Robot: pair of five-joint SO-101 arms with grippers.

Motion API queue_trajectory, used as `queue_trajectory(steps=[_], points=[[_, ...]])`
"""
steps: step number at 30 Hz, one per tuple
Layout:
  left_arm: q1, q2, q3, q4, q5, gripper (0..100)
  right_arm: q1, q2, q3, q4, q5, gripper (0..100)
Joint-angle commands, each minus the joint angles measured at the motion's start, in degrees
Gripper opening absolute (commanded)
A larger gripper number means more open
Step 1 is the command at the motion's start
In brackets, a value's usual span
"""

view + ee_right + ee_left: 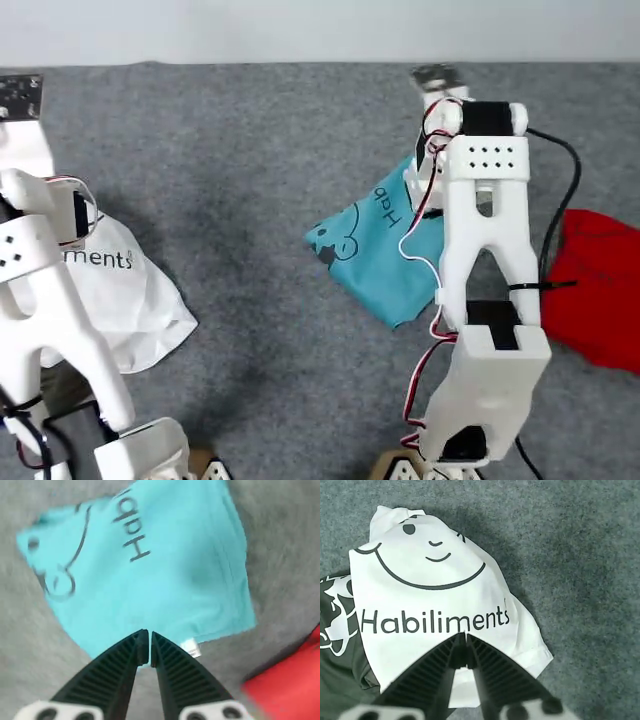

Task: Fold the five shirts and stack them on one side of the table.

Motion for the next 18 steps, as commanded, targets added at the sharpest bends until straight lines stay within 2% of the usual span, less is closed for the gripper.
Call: queue_trajectory(steps=[1,4,7,12,18], points=[[0.26,-2.55,-0.40,1.05,0.09,0,-0.22,-2.07,-2.46,2.33,-20.31,1.1],[0.26,-2.55,-0.40,1.05,0.00,0,-0.84,-0.48,-1.93,2.42,-30.95,1.1],[0.26,-2.55,-0.40,1.14,0.00,0,-0.66,0.48,0.18,2.33,-38.51,1.1],[0.26,-2.37,-0.40,1.14,0.00,0,-0.92,3.91,2.11,2.24,-44.13,3.9],[0.35,-2.11,-0.40,1.14,0.00,0,-1.36,7.69,1.93,2.24,-48.26,34.5]])
